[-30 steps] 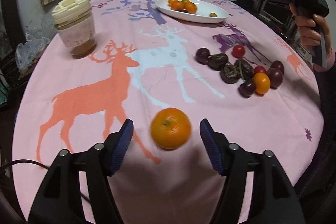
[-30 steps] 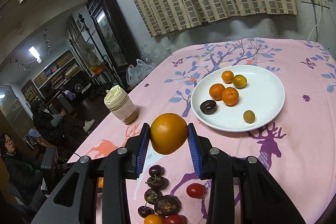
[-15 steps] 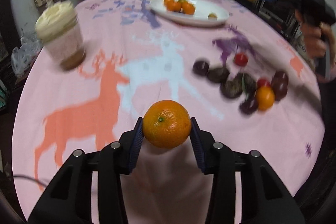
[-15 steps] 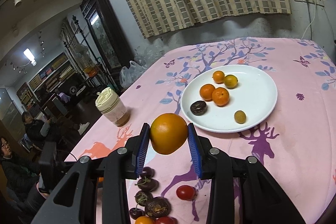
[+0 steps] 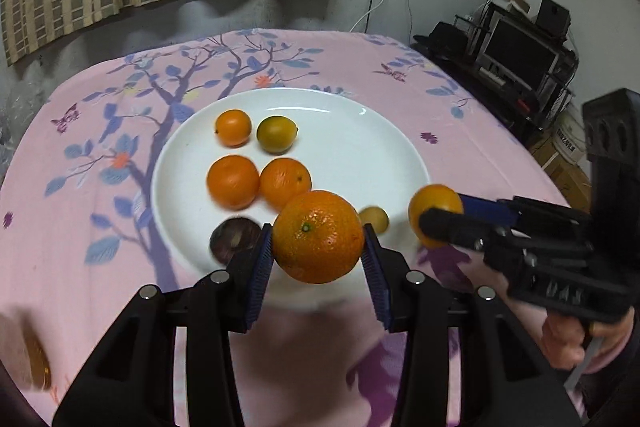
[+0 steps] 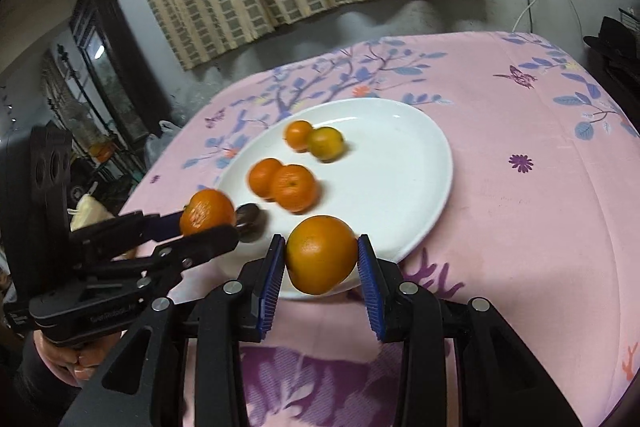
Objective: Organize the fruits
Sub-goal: 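Carry a tangerine in each tool to the plate and release them, then grasp a red tomato with the right tool while the left grasps a dark cherry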
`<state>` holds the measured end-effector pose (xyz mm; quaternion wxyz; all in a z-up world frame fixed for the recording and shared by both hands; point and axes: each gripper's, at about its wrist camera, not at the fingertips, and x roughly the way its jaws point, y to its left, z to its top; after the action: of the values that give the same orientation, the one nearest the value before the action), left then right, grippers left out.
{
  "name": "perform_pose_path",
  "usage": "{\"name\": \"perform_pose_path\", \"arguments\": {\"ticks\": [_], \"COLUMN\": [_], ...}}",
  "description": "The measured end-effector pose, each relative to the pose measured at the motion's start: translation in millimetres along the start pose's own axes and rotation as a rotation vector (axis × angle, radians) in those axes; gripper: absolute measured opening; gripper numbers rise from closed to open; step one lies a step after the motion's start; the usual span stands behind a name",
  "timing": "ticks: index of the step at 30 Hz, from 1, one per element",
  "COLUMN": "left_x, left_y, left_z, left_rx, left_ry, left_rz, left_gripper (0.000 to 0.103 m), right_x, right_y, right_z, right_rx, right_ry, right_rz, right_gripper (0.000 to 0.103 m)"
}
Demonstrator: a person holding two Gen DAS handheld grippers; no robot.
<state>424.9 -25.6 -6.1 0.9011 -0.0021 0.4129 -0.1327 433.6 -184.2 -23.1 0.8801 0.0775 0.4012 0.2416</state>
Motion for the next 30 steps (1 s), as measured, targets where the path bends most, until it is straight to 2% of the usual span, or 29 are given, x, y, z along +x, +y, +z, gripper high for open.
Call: {"name": "perform_pose_path", "arguments": {"ticks": [1, 2, 3, 4, 5, 7, 12, 15, 19, 21, 23, 28, 30], "left_x": [8, 15, 15, 10, 1, -16, -61, -91, -120, -125, -124, -127, -128], "left_y": [-1, -2, -2, 0, 2, 7, 18, 22, 31, 31, 36, 57, 61], "left_z": [4, 7, 10, 9, 8, 4, -25, -53, -97, -112, -121, -124, -126], "left_rx": [0.001, 0.004, 0.005, -0.002, -0.012, -0.018, -0.040, -0.079, -0.140, -0.128, -0.133, -0.235, -0.260], "left_ry": [0.009, 0.016, 0.010, -0.008, -0.044, -0.080, -0.099, -0.107, -0.163, -0.177, -0.158, -0.135, -0.128], "left_rz": [0.024, 0.061, 0.080, 0.096, 0.114, 0.111, 0.123, 0.151, 0.139, 0.168, 0.213, 0.186, 0.178], "left_gripper": [0.044, 0.054, 0.066, 0.078, 0.085, 0.089, 0.093, 0.097, 0.098, 0.098, 0.098, 0.098, 0.098], "right_x": [4, 8, 11, 11, 8, -1, -29, -38, -36, -33, -31, -24, -20], "right_y": [-1, -1, 0, 1, 2, 6, 34, 57, 83, 88, 95, 104, 102], "right_z": [0, 1, 1, 1, 0, 1, -12, -35, -76, -90, -102, -116, -120], "right_rx": [-0.006, -0.015, -0.024, -0.028, -0.028, -0.038, -0.099, -0.173, -0.276, -0.303, -0.331, -0.362, -0.352], "right_ry": [0.003, 0.008, 0.011, 0.012, 0.006, 0.001, 0.006, 0.055, 0.150, 0.189, 0.218, 0.257, 0.273], "right_rz": [-0.006, -0.010, -0.012, -0.002, 0.002, 0.012, 0.043, 0.040, 0.016, -0.005, -0.005, -0.006, -0.009], "right_gripper": [0.038, 0.038, 0.048, 0.052, 0.052, 0.052, 0.054, 0.057, 0.059, 0.059, 0.059, 0.052, 0.044]}}
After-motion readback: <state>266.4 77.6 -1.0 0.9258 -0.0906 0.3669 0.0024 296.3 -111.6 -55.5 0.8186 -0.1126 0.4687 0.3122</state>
